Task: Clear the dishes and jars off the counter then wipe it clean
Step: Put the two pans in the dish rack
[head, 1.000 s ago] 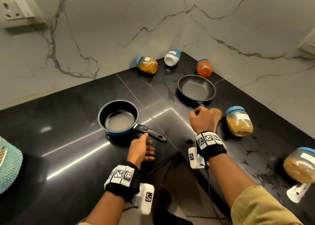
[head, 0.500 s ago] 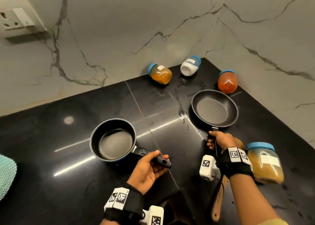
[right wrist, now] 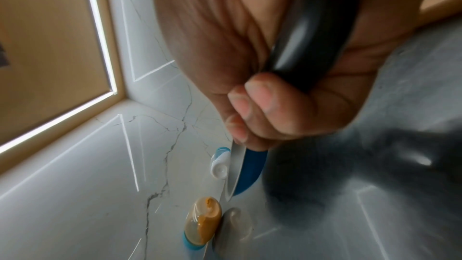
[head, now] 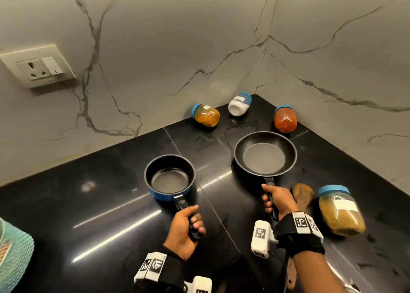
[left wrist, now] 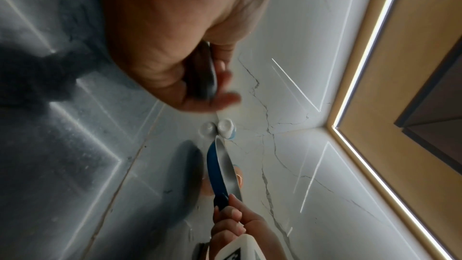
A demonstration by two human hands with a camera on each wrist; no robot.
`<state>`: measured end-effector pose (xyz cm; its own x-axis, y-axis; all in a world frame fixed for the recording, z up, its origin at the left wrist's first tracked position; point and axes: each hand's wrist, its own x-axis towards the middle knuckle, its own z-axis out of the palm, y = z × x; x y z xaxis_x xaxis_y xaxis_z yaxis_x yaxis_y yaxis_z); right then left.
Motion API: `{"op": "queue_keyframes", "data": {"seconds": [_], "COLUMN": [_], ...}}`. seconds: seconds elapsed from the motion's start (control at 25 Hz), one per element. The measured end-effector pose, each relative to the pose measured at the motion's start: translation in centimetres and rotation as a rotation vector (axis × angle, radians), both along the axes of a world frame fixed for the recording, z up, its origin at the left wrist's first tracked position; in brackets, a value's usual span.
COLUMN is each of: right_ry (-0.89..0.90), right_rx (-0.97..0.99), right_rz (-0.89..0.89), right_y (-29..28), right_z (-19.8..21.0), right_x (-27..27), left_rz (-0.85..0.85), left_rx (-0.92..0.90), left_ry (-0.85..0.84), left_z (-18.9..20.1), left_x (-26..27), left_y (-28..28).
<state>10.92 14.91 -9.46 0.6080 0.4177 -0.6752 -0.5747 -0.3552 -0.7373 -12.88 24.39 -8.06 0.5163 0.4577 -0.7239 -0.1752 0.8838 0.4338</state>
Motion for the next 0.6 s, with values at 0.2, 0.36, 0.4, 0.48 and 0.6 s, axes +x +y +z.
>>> {"op": "queue_keyframes", "data": {"seconds": [0.2, 0.36, 0.4, 0.48, 0.6], "right_ry": [-0.135, -0.27, -0.273, -0.248, -0.347], "right_rx": [-0.049, -0.055, -0.041, -0.017, -0.054], "right_rz": [-0.14, -0.212, -0.235, -0.29, -0.376], "right_y": [-3.1, -7.4, -8.8, -11.9, -16.9], "right_z": [3.2, 3.8, 3.8, 4.1, 4.3], "right_x": [-6.1, -11.1, -12.4, -15.3, -19.1], "left_rz": [-0.188, -0.382, -0.428, -0.518, -0.609], "left_rx": [0.238, 0.448, 0.475, 0.498, 0.522], "left_ry": [0.14, 0.165, 0.153, 0.131, 0.083], "left_z": [1.2, 2.3, 2.4, 2.6, 2.6], "left_x": [-3.2, -5.9, -6.6, -7.9, -9.7], "left_y": [-0.9, -3.3, -4.1, -5.9, -9.0]}}
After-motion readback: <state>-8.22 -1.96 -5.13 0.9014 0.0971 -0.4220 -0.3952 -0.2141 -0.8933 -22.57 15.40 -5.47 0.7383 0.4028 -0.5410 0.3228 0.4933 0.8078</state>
